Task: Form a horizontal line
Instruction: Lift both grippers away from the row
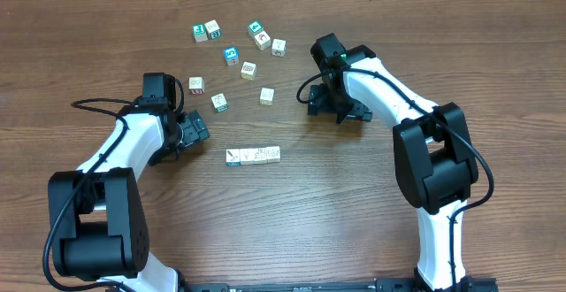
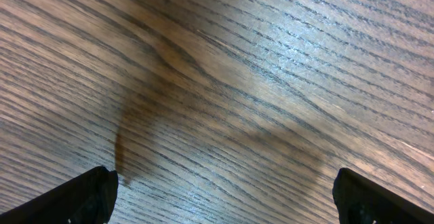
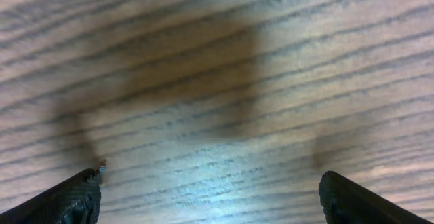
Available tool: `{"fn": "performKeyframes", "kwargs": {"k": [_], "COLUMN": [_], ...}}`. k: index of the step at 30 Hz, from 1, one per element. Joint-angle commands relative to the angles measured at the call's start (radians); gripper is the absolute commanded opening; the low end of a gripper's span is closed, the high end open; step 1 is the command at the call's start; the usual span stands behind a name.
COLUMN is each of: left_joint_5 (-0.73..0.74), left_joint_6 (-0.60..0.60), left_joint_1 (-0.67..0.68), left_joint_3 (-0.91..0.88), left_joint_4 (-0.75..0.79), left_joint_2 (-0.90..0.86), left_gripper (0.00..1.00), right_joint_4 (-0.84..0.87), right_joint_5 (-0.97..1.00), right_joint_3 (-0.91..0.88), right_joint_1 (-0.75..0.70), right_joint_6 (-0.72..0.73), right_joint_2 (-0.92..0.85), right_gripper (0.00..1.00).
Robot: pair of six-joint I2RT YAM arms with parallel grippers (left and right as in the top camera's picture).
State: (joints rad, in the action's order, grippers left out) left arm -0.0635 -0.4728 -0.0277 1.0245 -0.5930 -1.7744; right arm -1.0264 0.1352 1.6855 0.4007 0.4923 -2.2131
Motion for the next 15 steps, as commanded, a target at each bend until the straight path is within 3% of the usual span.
{"fn": "performKeyframes", "kwargs": {"k": [1, 15], "left_joint_5": [0.011, 0.011], "left_joint_6": [-0.014, -0.014], "left_joint_1": [0.002, 0.002], "left_joint_3": [-0.008, -0.008], "left_joint_4": [0.003, 0.003], "left_joint_2": [-0.004, -0.004], "left_gripper": [0.99, 1.0], "right_joint_4": [0.023, 0.021], "right_joint_5": [0.006, 0.043], "right_joint_3": [-0.003, -0.003], "right_joint_1": [0.009, 0.192], "right_joint_6": [-0.003, -0.025], "right_joint_2": [0.037, 0.289], "right_gripper": [1.0, 1.0]}}
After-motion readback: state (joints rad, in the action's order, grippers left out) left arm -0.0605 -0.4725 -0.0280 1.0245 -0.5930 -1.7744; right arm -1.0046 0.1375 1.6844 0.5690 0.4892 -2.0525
